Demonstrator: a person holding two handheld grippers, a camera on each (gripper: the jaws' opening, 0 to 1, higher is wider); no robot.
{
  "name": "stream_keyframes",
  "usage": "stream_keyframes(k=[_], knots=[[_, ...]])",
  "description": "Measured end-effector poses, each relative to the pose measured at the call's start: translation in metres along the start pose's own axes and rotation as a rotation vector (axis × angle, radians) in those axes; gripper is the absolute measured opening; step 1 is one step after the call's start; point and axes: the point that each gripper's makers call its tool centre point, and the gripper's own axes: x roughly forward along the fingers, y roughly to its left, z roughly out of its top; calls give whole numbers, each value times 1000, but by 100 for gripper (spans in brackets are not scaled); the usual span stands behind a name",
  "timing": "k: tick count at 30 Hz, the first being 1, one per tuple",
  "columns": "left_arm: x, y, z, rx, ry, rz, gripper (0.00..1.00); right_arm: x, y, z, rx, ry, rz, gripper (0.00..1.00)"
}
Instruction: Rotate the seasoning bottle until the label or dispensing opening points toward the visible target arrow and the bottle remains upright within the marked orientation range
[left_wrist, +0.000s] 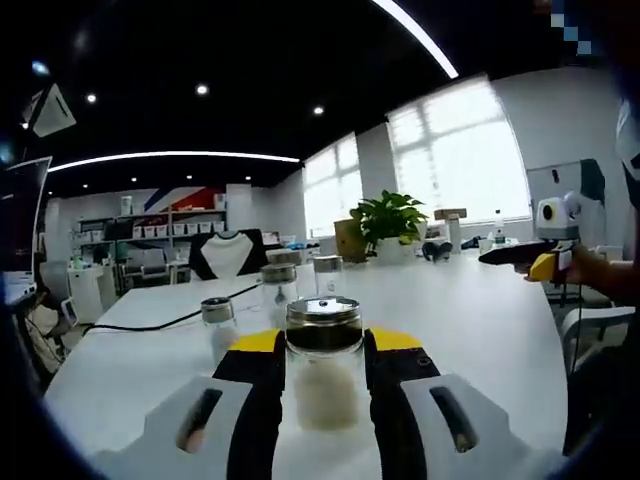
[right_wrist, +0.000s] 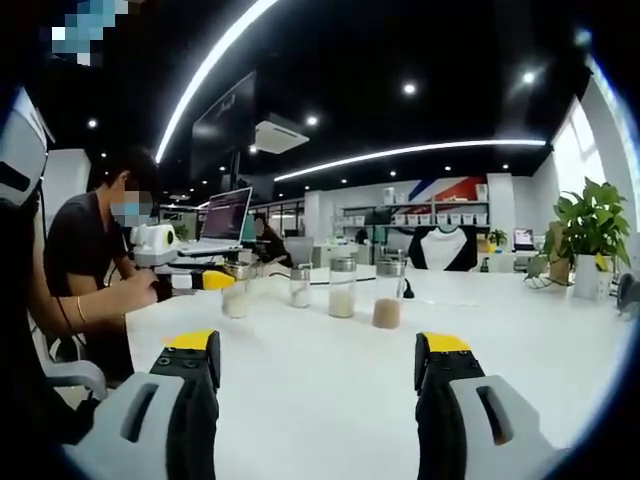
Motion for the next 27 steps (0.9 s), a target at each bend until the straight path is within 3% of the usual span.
stream_keyframes(k=[4,15,20,22,27], knots=[[6,-20,6,-8,-26,-74,33,3,3,-1,0,4,9,80],[15,-48,9,-17,-47,-163,33,4,3,-1,-4,7,20,80],[17,-68,12,-9,-53,-220,33,5,4,-2,-3,11,24,80],[18,-80,15,-13,-66,-270,33,6,6,-2,-3,11,32,80],[19,-99,23,4,-73,-308,33,8,10,-4,-7,16,44,80]])
